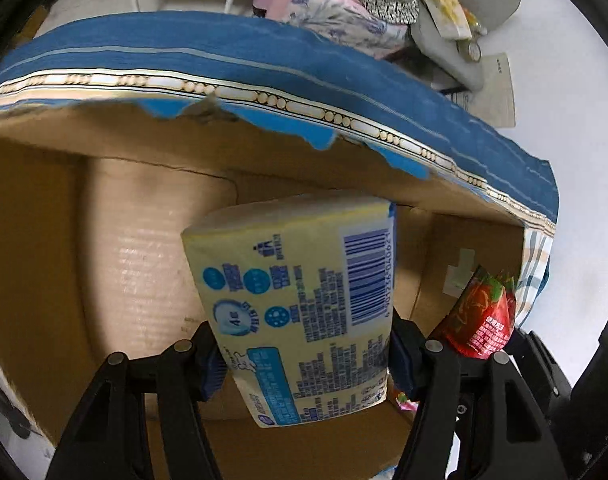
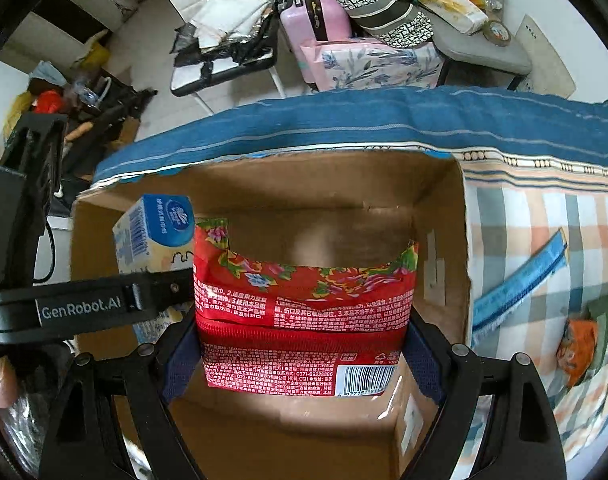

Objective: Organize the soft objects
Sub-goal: 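Carry both items over the box and release them inside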

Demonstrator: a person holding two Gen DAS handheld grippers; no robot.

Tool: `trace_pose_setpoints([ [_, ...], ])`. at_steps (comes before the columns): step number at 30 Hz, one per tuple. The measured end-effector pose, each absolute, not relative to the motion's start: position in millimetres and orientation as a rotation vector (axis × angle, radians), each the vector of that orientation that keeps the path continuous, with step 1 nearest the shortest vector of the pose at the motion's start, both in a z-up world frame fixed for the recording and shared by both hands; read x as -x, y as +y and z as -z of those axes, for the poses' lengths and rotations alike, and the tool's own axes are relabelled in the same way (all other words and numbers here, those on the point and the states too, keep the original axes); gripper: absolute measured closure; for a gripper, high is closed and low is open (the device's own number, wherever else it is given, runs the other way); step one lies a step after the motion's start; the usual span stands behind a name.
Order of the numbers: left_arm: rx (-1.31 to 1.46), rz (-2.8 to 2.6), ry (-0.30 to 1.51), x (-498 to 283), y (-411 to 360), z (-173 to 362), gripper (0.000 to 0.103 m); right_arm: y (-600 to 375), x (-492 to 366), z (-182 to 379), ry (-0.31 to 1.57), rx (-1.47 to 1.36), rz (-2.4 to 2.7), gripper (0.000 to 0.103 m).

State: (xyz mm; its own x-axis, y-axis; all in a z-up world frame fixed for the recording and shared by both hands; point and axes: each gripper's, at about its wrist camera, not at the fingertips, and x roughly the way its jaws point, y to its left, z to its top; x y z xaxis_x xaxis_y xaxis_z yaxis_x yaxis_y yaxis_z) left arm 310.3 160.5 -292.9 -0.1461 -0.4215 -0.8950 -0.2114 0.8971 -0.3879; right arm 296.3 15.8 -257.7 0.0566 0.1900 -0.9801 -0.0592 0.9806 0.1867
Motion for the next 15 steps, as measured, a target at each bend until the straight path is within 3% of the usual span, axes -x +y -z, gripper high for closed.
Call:
trace_pose_setpoints([
  [5,0.436,0.175,1.747,-315,154,294,0.04,20,-307,271,1.508,-0.07,-0.161,0.013],
  [7,0.408,0.171,1.735,-316,152,290,0.033,20,-308,274,1.508,-0.06,-0.15,0.012],
  [8,0.401,0.17,1.726,-316,151,287,0.023,20,-308,275,1.508,-0.063,-0.149,0.01],
  [12,0.399,0.159,1.696,-311,156,276,0.012,20,-308,273,1.492,-0.058,-0.138,0.0],
  [15,0.385,0.142,1.675,-305,164,270,0.007,21,-306,265,1.484,-0.042,-0.142,0.0],
])
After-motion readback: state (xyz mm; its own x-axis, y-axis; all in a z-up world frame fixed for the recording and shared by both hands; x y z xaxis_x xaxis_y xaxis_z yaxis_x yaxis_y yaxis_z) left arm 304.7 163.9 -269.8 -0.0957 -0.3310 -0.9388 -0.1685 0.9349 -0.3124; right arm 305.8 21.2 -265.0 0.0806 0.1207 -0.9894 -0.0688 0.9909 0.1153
